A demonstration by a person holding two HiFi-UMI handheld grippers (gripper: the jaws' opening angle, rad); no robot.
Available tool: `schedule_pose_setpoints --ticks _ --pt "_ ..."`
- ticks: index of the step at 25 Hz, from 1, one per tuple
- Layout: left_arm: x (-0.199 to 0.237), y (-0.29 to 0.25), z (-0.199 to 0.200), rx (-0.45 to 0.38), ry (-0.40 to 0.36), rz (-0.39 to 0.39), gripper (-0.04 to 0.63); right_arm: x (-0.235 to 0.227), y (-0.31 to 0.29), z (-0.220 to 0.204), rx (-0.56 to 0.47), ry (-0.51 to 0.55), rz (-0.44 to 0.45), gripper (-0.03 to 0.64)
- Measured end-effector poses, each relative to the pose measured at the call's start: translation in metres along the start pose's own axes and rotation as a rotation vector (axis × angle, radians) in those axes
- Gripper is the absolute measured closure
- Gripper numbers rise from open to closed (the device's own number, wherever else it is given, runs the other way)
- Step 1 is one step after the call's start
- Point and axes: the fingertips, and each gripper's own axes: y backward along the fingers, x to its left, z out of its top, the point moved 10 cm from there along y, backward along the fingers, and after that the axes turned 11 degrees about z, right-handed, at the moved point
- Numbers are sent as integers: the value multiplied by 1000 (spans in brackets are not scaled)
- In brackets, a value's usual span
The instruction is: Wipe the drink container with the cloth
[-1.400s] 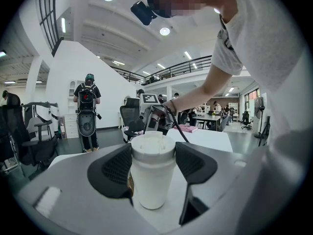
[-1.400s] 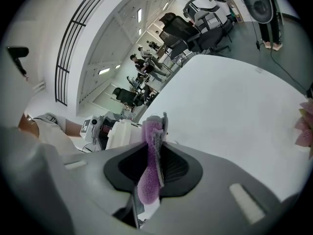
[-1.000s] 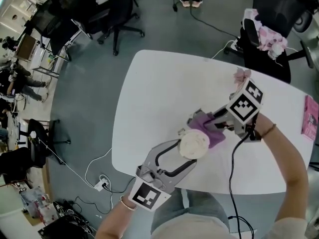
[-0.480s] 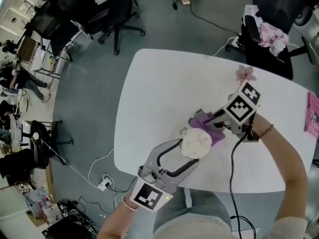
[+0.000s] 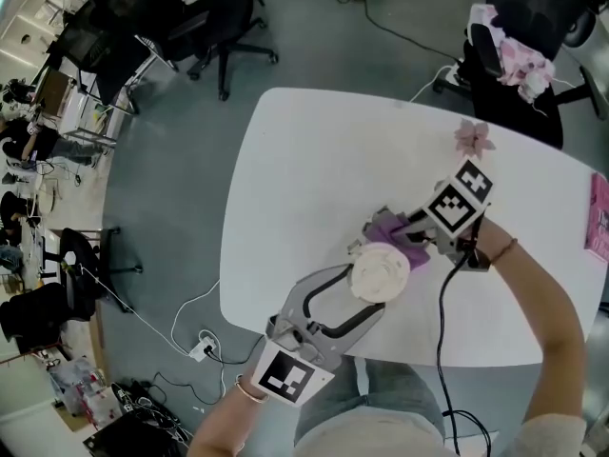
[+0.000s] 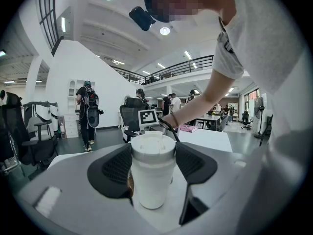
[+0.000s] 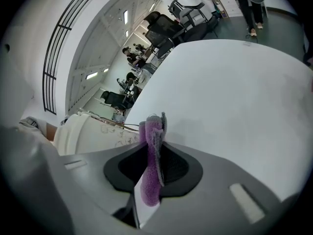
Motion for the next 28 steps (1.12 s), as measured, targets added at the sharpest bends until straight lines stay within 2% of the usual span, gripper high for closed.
schedule_pose_setpoints --ticks 13,21,24,28 --pt "-1 -2 2 -3 -1 2 313 -23 -12 -10 -40 -50 -17 545" --pt "0 -4 3 -10 -6 2 313 -26 -11 -13 -77 -41 -31 545" --pt "2 0 2 -7 -5 1 313 -21 -9 -16 -112 -54 -35 545" --pt "2 2 0 -6 -1 5 313 -10 2 -30 -209 -83 -23 545"
